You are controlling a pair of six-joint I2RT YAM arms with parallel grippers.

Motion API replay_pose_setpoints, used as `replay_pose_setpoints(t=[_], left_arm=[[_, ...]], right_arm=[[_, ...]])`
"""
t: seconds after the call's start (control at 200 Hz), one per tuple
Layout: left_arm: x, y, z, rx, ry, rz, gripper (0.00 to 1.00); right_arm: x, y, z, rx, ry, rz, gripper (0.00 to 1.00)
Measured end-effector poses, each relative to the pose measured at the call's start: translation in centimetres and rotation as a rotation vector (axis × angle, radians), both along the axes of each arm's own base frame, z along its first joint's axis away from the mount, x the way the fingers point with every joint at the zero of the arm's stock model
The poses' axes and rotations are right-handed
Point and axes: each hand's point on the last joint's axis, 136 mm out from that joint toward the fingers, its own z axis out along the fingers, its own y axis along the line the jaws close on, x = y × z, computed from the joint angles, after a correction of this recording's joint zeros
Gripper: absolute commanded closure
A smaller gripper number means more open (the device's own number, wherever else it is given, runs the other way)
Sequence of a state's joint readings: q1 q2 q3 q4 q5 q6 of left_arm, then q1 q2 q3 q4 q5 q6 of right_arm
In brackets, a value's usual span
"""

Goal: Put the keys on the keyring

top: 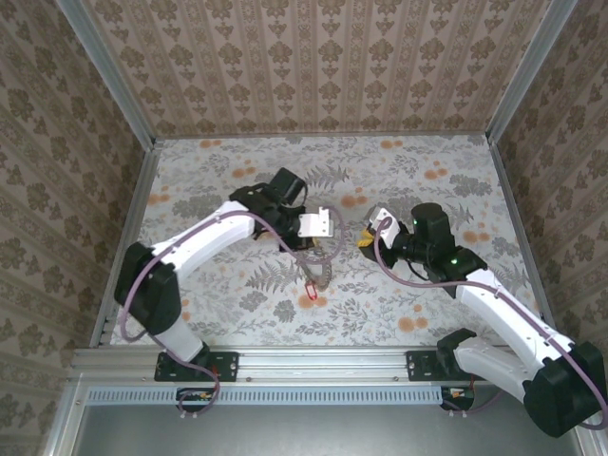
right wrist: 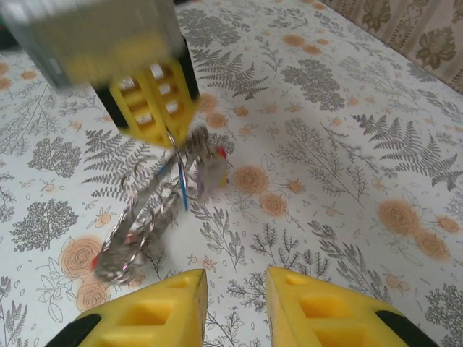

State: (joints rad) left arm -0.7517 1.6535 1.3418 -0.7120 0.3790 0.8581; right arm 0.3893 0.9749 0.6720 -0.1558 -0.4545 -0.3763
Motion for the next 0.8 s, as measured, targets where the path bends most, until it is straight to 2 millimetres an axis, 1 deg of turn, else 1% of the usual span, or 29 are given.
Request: replay_pose_setpoints(t=[0.115, 0.275, 0.465, 0.555, 0.615, 0.64, 0.735, 0.8], left_arm=[[0.0, -2.4, -1.7, 0.021, 0.028, -0.037, 1.00], [-0.1, -5.1, -3.6, 0.031, 0.075, -0.050, 1.00], [-0.4, -6.9, -5.0, 0.021, 0.120, -0.031, 1.00], [-0.6, -7.5, -5.6, 0.013, 0.148, -0.013, 0.94], [-0.7, -7.9, -5.9, 0.006, 0.165, 0.003, 0.93], [-0.6, -8.1, -5.8, -0.002, 0.172, 0.009, 0.93], [-0.6, -8.7, -5.8, -0.026, 0.198, 0.033, 0.85], [-0.6, -9.2, -5.5, -0.049, 0.208, 0.045, 0.83]], right_arm=[[0.0, -0.3, 0.2, 0.004, -0.006, -0.023, 0.71], [-0.1, -1.2, 0.1, -0.004, -0.020, -0.075, 0.70], [0.1, -3.0, -1.1, -0.021, -0.006, -0.193, 0.70], [0.5, -4.2, -1.7, -0.023, 0.003, -0.280, 0.70], [0.7, -5.0, -2.0, -0.020, 0.003, -0.338, 0.68], [0.8, -5.3, -2.1, -0.021, 0.002, -0.358, 0.67], [1.1, -6.6, -2.2, -0.016, -0.014, -0.437, 0.63], [1.3, -7.3, -2.0, -0.009, -0.030, -0.487, 0.60]])
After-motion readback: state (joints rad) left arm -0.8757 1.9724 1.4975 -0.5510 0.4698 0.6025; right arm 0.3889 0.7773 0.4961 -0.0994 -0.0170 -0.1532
